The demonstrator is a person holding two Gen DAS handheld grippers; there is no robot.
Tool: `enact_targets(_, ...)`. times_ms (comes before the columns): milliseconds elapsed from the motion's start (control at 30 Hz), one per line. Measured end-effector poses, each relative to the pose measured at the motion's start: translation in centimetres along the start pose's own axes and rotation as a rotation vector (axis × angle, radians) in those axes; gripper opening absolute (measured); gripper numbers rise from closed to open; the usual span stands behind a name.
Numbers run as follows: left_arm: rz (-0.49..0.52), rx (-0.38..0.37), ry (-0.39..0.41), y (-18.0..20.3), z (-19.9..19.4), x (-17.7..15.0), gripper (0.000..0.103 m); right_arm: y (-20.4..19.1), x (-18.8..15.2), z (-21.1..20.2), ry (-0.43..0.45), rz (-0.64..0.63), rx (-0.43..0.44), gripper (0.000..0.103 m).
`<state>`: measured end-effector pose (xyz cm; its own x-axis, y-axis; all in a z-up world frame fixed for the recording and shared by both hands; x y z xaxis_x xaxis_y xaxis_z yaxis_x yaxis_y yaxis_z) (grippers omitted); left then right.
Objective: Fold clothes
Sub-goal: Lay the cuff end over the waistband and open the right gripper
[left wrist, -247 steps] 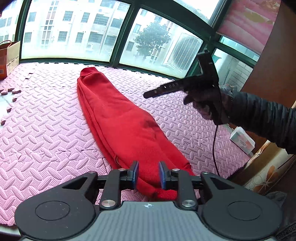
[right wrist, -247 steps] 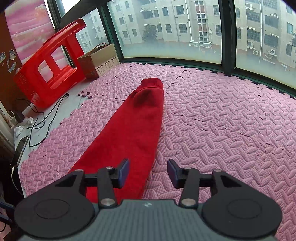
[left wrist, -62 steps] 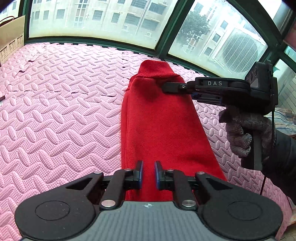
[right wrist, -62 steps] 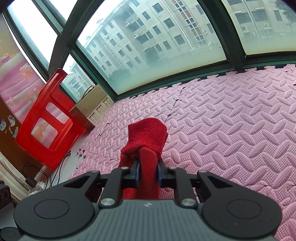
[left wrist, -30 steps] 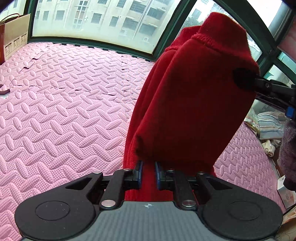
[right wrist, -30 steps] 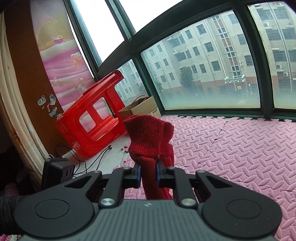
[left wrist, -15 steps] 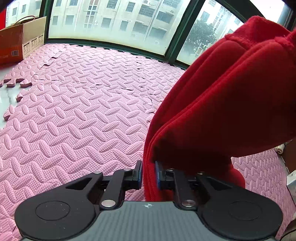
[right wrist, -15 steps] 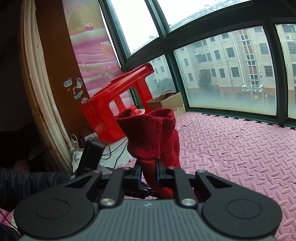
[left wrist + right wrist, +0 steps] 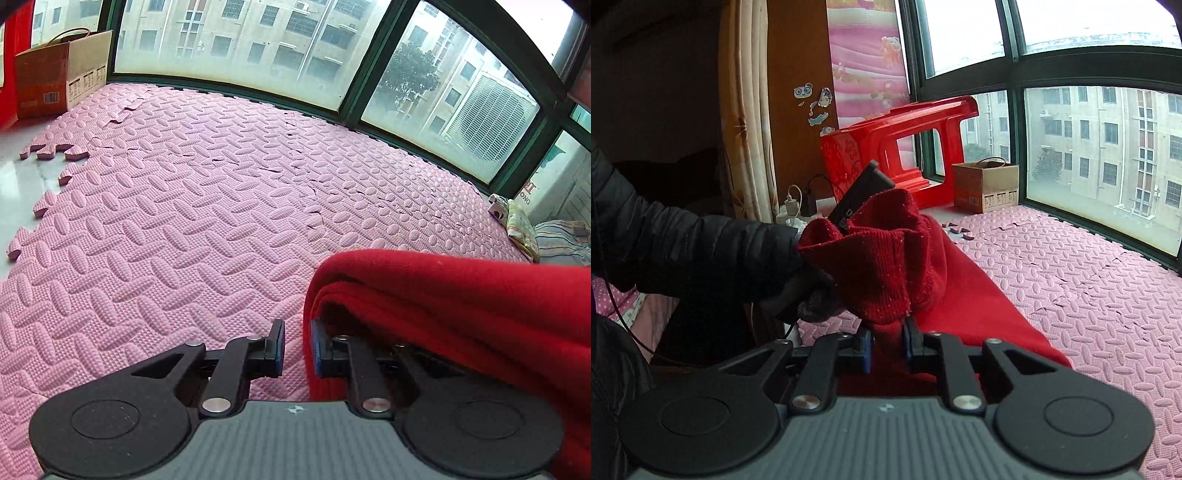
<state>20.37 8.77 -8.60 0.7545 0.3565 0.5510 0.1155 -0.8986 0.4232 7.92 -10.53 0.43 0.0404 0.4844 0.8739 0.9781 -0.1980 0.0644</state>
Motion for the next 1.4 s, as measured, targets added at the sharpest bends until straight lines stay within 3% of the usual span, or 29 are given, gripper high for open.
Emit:
enact_targets(133,-0.023,0.009,0.018,-0.9,-2.0,-0.4,0.016,-2.0,-1.9,0.1,-0.067,-0.06,0.024,0.023)
enact_targets(233,-0.051,0.007,0.038,-1.4,-4.0,-0.6,0.016,-3.2,-2.6,-0.1,-0.104,-0.09,0.043,0.038)
enact_targets(300,-0.064,-0.012,0.053,-1.1,-5.6,-0.7,0.016,-3.7,-2.7,-0.5,-0.122,-0.102,0.051,0.042)
enact_targets(467,-0.102,-0.073,0.07,0.2,-9.2,-1.6,0.018,-4.5,-2.4,-1.9,-0.142,-0.092,0.072,0.042)
enact_targets(567,-0.114,-0.109,0.069,1.5,-10.8,-2.5,0.032,-3.9,-1.0,-3.0,-0.127,-0.025,0.077,0.043)
enact_targets(633,-0.128,-0.136,0.063,2.2,-11.5,-3.0,0.036,-3.4,-0.2,-3.1,-0.123,-0.013,0.047,0.043)
enact_targets(867,-0.146,-0.16,0.028,3.6,-12.1,-4.3,0.037,-2.8,-0.3,1.4,-0.182,-0.12,-0.043,0.043)
enact_targets(933,-0.146,-0.167,0.018,3.7,-12.1,-4.6,0.036,-3.4,-0.5,2.5,-0.206,-0.162,-0.044,0.049)
enact_targets(1033,-0.153,-0.171,-0.001,3.7,-11.7,-4.9,0.022,-3.6,-0.7,3.5,-0.209,-0.183,-0.061,0.044)
enact_targets(1067,-0.156,-0.173,-0.003,3.7,-11.7,-4.9,0.02,-3.5,-0.7,3.7,-0.209,-0.178,-0.074,0.039)
enact_targets(1100,-0.158,-0.174,-0.004,3.7,-11.7,-5.0,0.018,-3.3,-0.6,3.7,-0.208,-0.163,-0.093,0.026)
enact_targets(1200,-0.156,-0.19,0.005,4.1,-12.2,-4.9,0.014,-2.5,0.3,2.9,-0.173,-0.147,-0.128,0.019)
enact_targets(1400,-0.124,-0.252,0.025,6.1,-14.1,-4.3,0.012,-2.2,2.4,-0.3,-0.147,-0.211,-0.153,0.016)
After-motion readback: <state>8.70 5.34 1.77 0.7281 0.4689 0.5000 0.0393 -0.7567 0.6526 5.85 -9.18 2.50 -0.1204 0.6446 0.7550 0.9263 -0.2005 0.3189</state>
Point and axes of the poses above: each gripper's, at about its wrist camera, not at the fingertips, and z roughly the way its jaws point, y to its right, x to its top, the point moved 8 cm from there along z, roughly the way its jaws point, and after that the axes turned 10 degrees about -z, right-handed, at the moved point
